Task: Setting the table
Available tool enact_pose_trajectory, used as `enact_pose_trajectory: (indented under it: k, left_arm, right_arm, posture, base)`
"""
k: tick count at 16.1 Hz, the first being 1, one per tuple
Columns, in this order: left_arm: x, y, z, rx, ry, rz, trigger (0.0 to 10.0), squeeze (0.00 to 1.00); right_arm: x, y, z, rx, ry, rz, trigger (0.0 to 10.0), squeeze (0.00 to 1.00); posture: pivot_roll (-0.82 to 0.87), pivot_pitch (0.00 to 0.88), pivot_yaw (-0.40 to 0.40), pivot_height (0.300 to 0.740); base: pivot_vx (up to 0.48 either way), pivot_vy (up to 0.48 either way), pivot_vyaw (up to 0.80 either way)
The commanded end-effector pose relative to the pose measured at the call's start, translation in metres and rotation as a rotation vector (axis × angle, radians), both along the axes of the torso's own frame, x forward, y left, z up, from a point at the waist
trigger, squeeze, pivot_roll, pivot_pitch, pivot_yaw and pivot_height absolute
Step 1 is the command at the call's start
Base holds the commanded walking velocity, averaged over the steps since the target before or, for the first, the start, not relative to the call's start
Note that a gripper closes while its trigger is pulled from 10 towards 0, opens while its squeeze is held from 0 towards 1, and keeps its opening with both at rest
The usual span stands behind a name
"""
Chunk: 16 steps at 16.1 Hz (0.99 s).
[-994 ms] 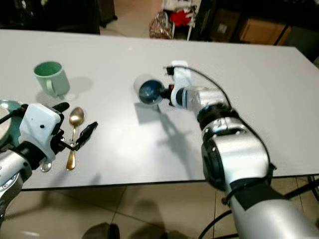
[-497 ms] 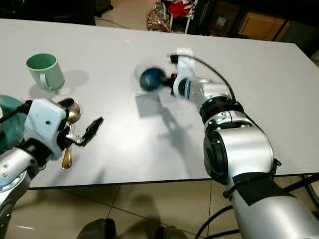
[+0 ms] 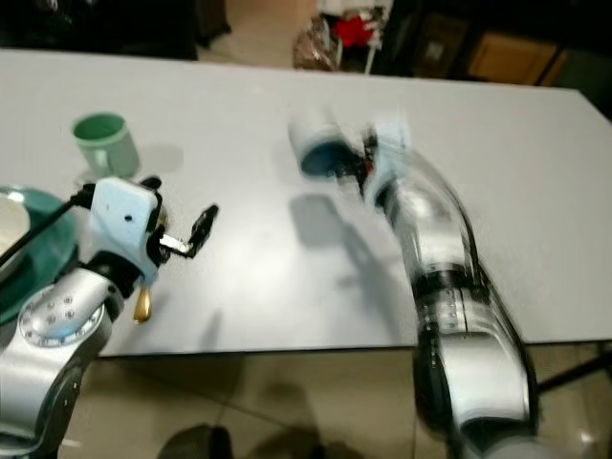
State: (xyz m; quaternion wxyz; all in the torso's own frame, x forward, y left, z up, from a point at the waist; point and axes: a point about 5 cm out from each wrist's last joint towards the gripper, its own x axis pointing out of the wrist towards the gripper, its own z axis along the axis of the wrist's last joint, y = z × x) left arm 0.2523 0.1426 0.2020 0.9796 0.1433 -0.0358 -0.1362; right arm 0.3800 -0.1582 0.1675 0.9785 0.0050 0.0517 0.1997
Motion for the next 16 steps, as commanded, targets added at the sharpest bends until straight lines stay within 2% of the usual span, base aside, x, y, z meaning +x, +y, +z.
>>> enact_pose_trajectory:
  k: [1,2,3,4,5,7,11,16]
  left_arm:
    - [-0.002,-0.002,-0.004,0.009,-0.022,0.017,10.0,0.0]
    - [-0.004,-0.001,-0.006,-0.001,-0.023,0.034,10.0,0.0]
    - [-0.009,0.004,-0.015,-0.02,-0.006,0.081,10.0,0.0]
    - [-0.01,0.005,-0.018,-0.026,-0.003,0.095,10.0,0.0]
    - [-0.015,0.009,-0.024,-0.046,0.006,0.133,10.0,0.0]
    - [-0.021,0.01,-0.027,-0.072,-0.002,0.162,10.0,0.0]
    - [-0.02,0.011,-0.019,-0.119,-0.061,0.173,10.0,0.0]
    - [-0.025,0.018,-0.015,-0.127,-0.063,0.193,10.0,0.0]
  right_arm:
    - [-0.014,-0.001,0.028,0.03,-0.148,-0.012,10.0,0.0]
    - [-0.025,-0.002,0.029,0.041,-0.181,-0.022,10.0,0.0]
    - [-0.051,-0.005,0.026,0.04,-0.235,-0.058,10.0,0.0]
    - [-0.061,-0.005,0.025,0.034,-0.246,-0.071,10.0,0.0]
    - [-0.085,-0.007,0.021,0.016,-0.26,-0.096,10.0,0.0]
    - [-0.112,-0.013,0.014,0.022,-0.212,-0.178,10.0,0.0]
    - [-0.139,-0.003,0.004,0.028,-0.153,-0.179,10.0,0.0]
    - [-0.151,0.006,-0.002,0.044,-0.098,-0.178,10.0,0.0]
  posture:
    - [-0.04,0.0,-0.017,0.74]
    - [-0.04,0.0,-0.014,0.74]
    - [-0.06,0.0,0.002,0.74]
    - [-0.06,0.0,0.003,0.74]
    - [-0.07,0.0,0.002,0.74]
    - [-0.08,0.0,-0.004,0.74]
    - [-0.08,0.0,-0.009,0.74]
    - [-0.06,0.0,-0.009,0.74]
  base:
    - [0.0,0.0,0.0]
    - [0.0,0.0,0.0]
    - [0.0,0.0,0.0]
    - [0.0,0.0,0.0]
    - [0.0,0.0,0.0]
    - [0.0,0.0,0.0]
    - [0.0,0.0,0.0]
    - [0.234,0.0,0.0]
